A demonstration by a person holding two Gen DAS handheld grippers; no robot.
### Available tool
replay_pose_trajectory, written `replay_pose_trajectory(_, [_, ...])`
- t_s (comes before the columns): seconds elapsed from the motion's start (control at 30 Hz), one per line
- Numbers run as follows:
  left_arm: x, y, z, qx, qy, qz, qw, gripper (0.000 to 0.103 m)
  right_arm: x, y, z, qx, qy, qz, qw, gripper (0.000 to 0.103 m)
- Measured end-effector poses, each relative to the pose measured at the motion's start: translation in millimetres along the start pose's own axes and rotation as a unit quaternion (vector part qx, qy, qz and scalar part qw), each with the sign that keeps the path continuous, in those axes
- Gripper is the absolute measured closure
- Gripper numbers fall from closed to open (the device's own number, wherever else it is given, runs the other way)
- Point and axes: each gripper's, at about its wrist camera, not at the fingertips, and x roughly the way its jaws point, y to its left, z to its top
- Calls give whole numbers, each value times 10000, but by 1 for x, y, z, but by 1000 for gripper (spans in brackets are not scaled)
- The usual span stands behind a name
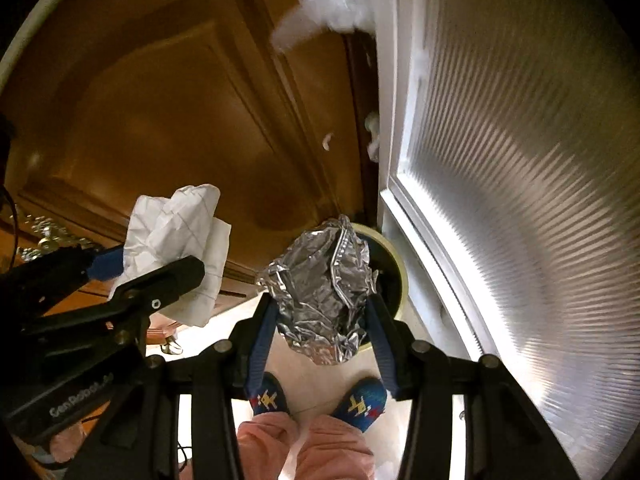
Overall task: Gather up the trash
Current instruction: 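Open both tools over the trash bin to drop tissue and foil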
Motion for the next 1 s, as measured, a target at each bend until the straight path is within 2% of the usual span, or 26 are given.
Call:
replay_pose_trajectory(0.3, [32, 4, 11, 56, 183, -93, 9998, 56, 33, -16, 1, 224, 155, 150, 9995, 56])
replay_pose_trajectory(0.43, [35, 12, 16, -30, 334, -138, 9993, 43, 41, -21, 9, 268, 117, 164, 9994, 56])
replay_pose_trajectory(0.5, [35, 16, 18, -75, 326, -68, 9994, 36, 43, -22, 12, 225, 82, 121, 9996, 51])
replay_pose_trajectory(0.57, [34, 20, 18, -108, 344, -60, 9993, 20, 42, -24, 13, 234, 40, 58, 9997, 45])
replay_pose_trajectory(0.73, [33, 22, 15, -129, 334, 24, 9994, 19, 39, -30, 13, 258, 59, -46, 9996, 44])
replay_pose_trajectory(1.0, [7, 16, 6, -170, 226, 60, 9996, 18, 21, -19, 4, 263, 120, -122, 9995, 44])
